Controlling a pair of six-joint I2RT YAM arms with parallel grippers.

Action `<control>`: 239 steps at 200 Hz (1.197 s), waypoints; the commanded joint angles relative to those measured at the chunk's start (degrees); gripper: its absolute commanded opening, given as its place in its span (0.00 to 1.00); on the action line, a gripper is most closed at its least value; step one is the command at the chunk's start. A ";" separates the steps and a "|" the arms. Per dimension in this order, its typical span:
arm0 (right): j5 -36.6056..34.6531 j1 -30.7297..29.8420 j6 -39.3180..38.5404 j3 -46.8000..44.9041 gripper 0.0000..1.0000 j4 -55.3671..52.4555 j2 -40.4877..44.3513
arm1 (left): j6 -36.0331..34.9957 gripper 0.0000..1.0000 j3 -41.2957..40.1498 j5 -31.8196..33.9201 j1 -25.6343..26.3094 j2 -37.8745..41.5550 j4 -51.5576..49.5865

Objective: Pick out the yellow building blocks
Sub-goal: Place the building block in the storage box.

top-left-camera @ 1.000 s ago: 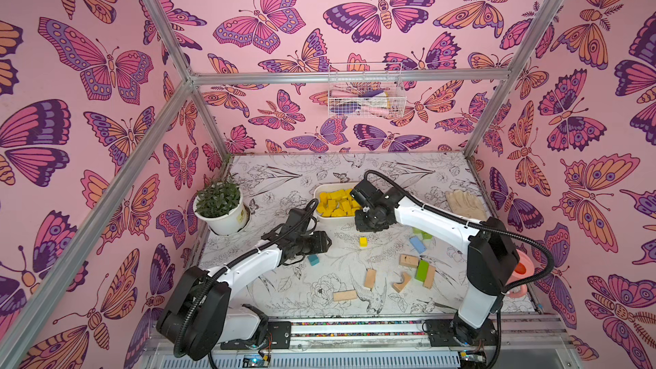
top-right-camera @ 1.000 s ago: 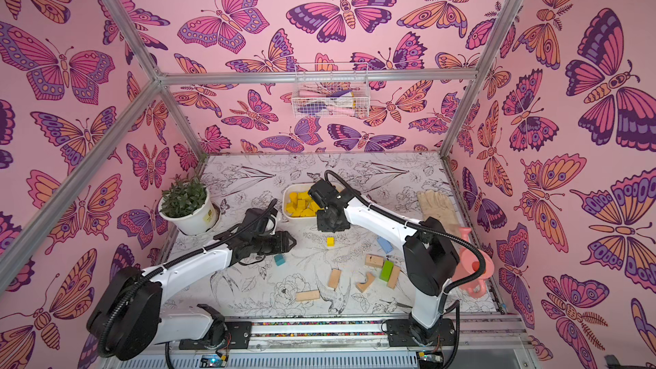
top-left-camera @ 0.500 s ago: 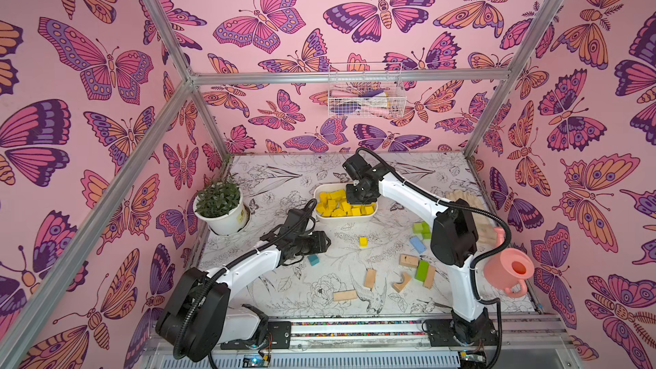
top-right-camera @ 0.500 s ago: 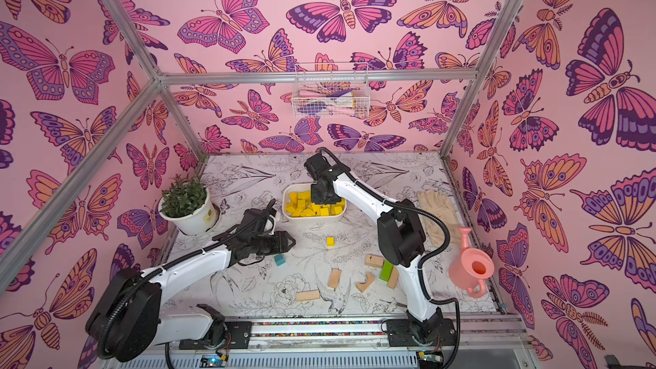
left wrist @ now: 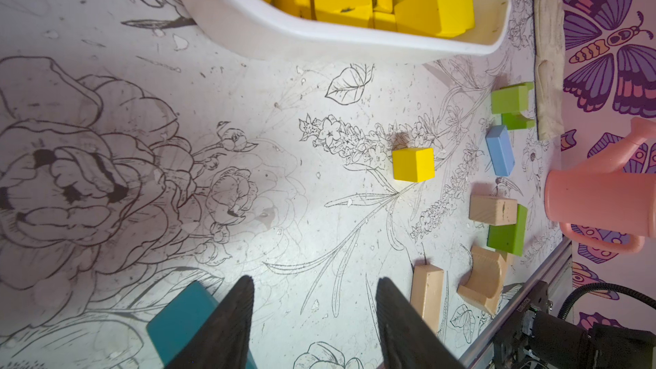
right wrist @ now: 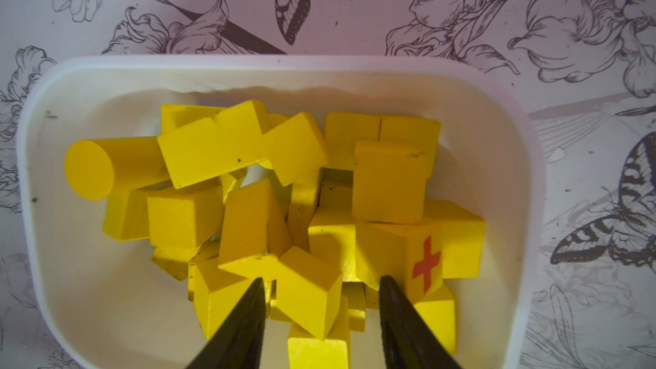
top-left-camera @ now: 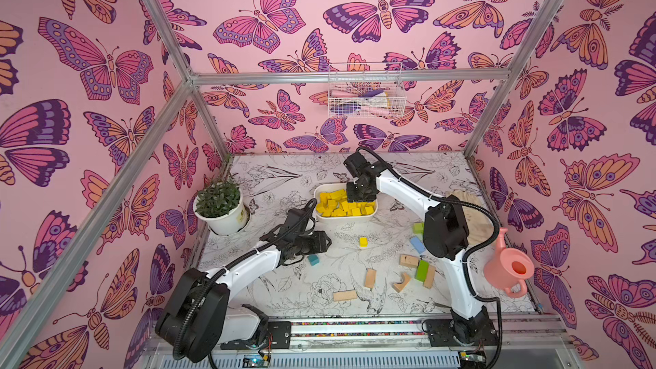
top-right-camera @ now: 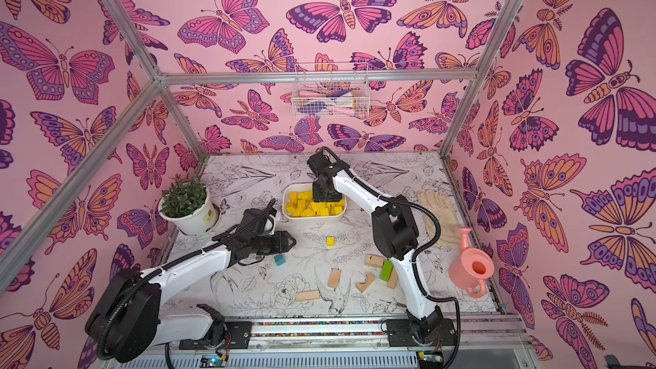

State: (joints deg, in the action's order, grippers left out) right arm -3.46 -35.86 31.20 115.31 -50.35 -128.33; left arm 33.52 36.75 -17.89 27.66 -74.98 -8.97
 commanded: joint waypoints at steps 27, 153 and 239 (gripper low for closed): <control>0.18 -0.53 0.02 -10.59 0.53 1.72 11.36 | -0.38 0.56 -0.72 -0.56 -0.41 0.53 0.28; 2.52 -8.17 8.44 -42.51 0.52 15.19 26.95 | 0.02 0.56 -0.45 -0.26 -0.44 -0.15 0.10; 4.00 -8.28 10.68 -44.29 0.51 18.44 21.34 | 0.07 0.56 -0.37 0.03 -0.50 -0.13 -0.17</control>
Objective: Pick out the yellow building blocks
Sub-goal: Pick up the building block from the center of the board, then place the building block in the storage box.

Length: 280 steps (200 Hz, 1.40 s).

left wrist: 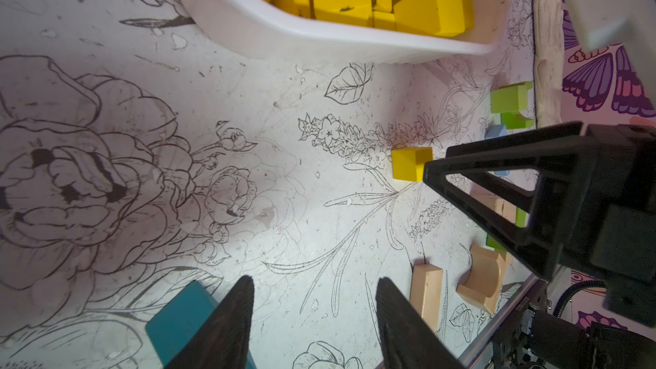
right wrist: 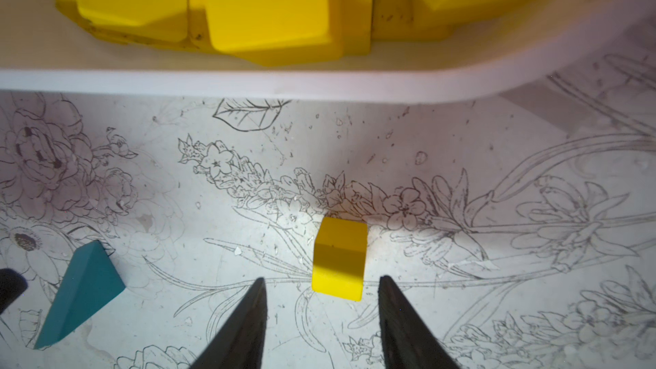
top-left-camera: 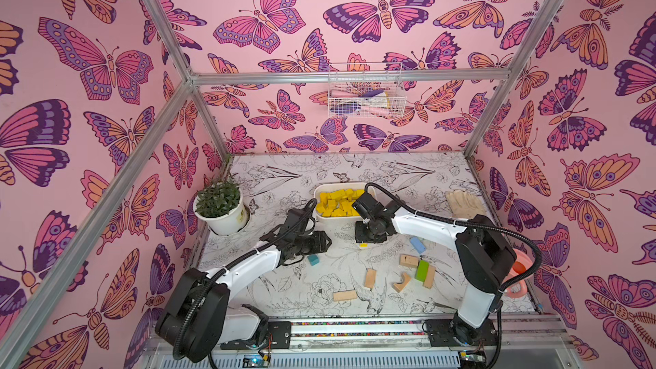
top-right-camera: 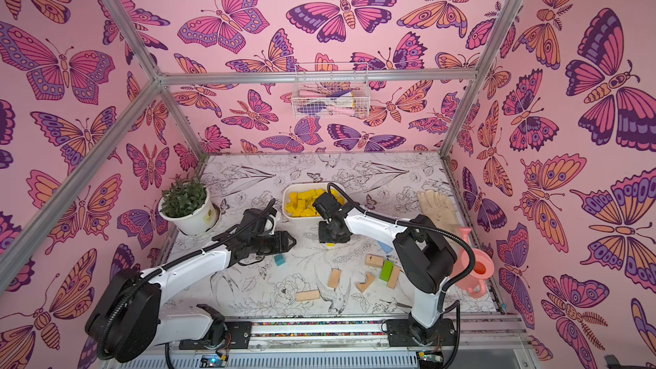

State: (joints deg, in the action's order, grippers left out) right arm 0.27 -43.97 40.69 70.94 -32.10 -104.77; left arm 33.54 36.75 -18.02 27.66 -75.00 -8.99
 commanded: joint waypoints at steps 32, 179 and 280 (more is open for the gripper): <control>-0.27 -0.17 1.68 0.58 0.48 -0.53 -4.06 | 0.04 0.56 -0.31 0.11 -0.50 -0.14 -0.10; -5.11 -0.07 -3.45 12.17 0.22 -8.46 -1.74 | 0.04 0.56 -0.50 0.10 -0.50 0.22 -0.08; -0.85 0.06 -7.93 36.64 0.22 -13.46 -16.03 | 1.75 0.56 -4.56 4.12 -1.87 9.25 0.43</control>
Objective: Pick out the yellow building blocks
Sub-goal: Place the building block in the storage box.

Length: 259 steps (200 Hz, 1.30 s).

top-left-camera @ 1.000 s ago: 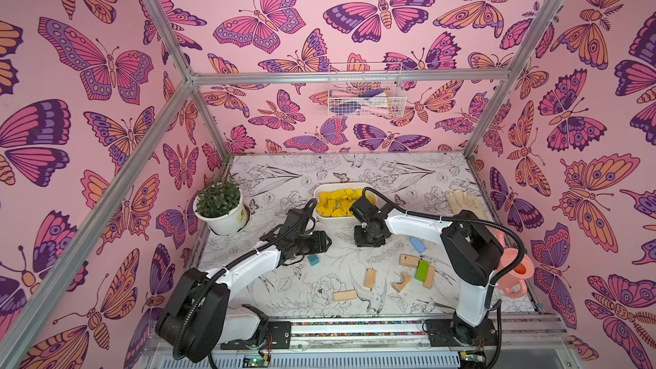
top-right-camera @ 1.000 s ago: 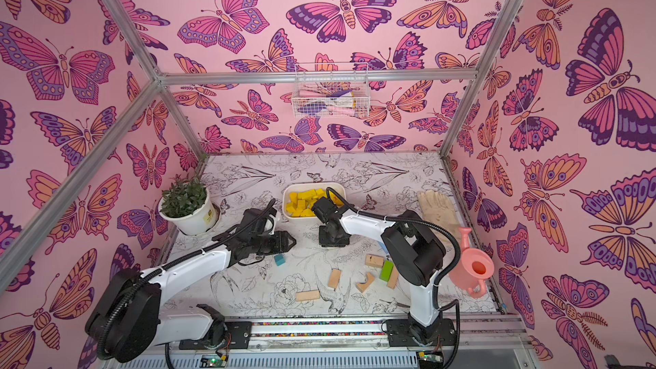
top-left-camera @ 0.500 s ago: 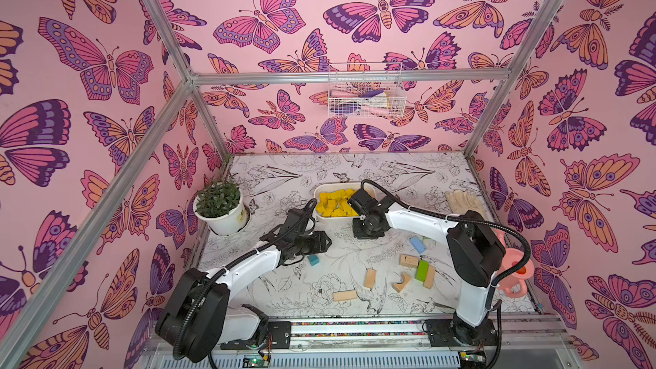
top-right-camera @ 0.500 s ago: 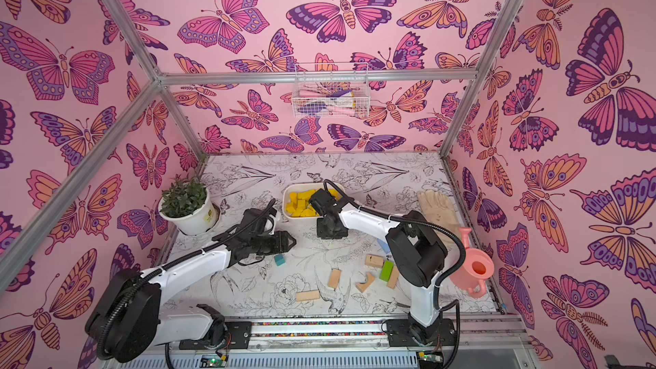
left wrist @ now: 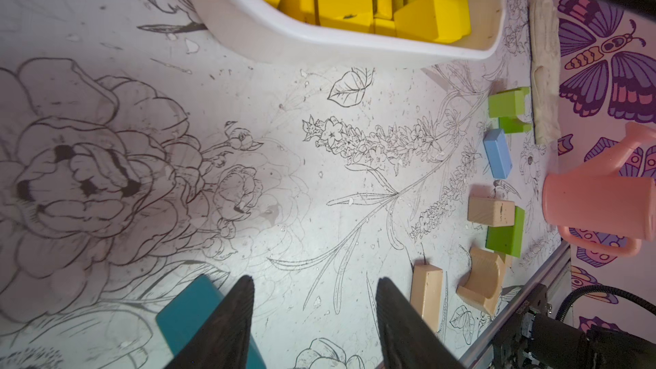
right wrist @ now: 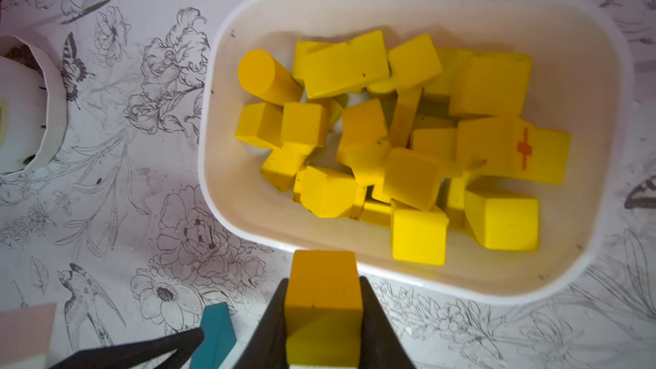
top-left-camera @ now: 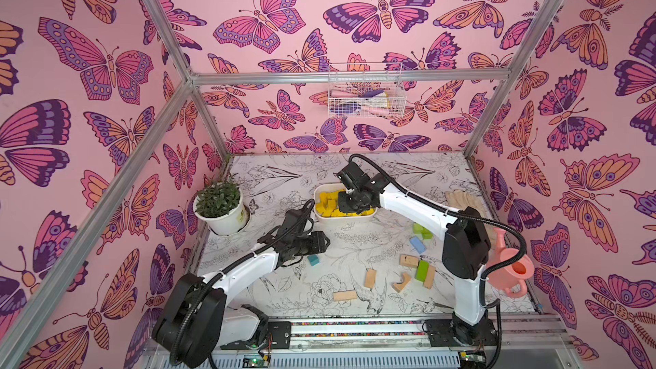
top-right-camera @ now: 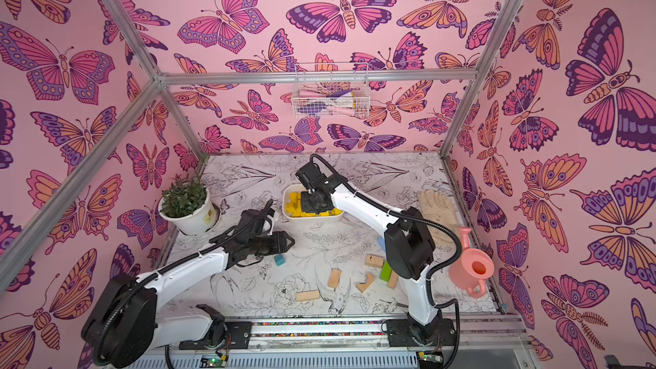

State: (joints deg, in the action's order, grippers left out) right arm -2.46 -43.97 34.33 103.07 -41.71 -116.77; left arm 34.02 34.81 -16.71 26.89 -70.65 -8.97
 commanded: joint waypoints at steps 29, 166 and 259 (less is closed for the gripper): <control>3.66 0.02 -1.43 8.45 0.23 -4.03 -7.60 | 2.70 0.56 -5.79 5.67 -2.98 11.41 0.05; 8.26 0.03 0.22 10.68 0.47 -1.61 -12.04 | 3.77 0.57 -7.39 3.83 -6.04 12.74 0.80; -9.06 5.65 -7.20 -17.54 0.56 6.28 24.18 | -0.62 1.00 -5.98 17.14 -6.06 24.43 -2.91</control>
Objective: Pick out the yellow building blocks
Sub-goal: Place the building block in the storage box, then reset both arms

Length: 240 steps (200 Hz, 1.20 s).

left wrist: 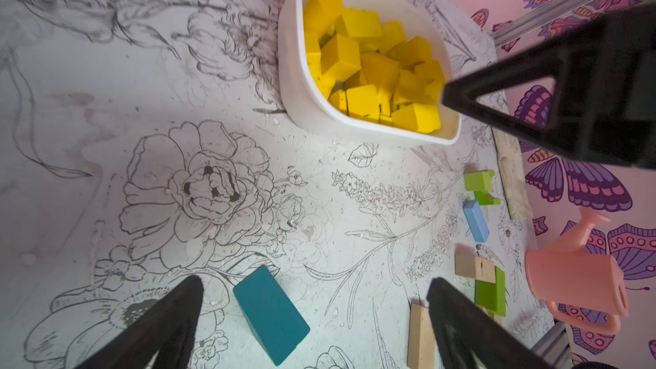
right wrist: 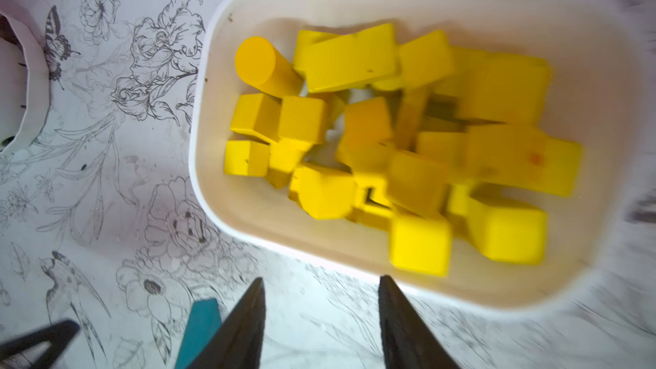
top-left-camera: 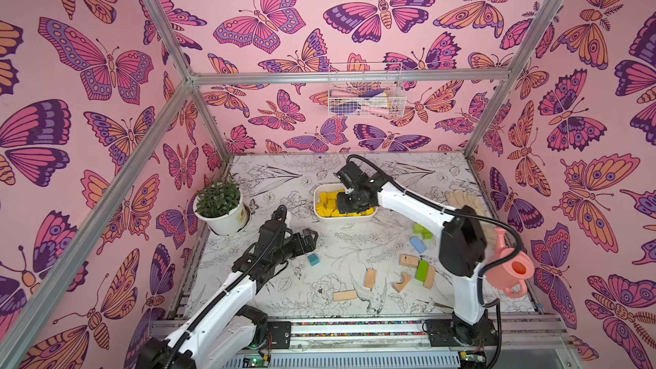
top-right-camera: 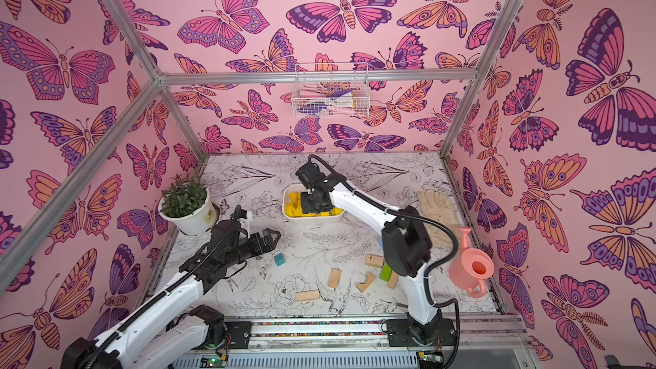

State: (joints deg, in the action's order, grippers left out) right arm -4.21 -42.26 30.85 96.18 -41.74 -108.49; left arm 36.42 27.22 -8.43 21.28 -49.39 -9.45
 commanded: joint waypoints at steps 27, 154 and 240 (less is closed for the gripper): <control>-15.15 6.68 -10.80 -33.60 0.99 24.30 38.66 | -8.00 1.00 2.42 18.48 -0.45 6.01 -1.80; -22.88 21.32 -37.48 -93.09 0.99 78.20 68.61 | -40.98 1.00 -17.89 39.27 -0.45 0.42 44.08; -17.45 29.06 -33.49 -88.15 0.99 99.71 39.03 | -47.35 1.00 -19.67 43.12 -1.10 -29.77 80.81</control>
State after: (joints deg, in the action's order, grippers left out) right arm -23.97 -13.69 -4.05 4.14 47.44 -64.62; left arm -7.92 7.99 32.36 20.86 -73.41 57.17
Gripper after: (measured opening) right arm 0.987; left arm 0.999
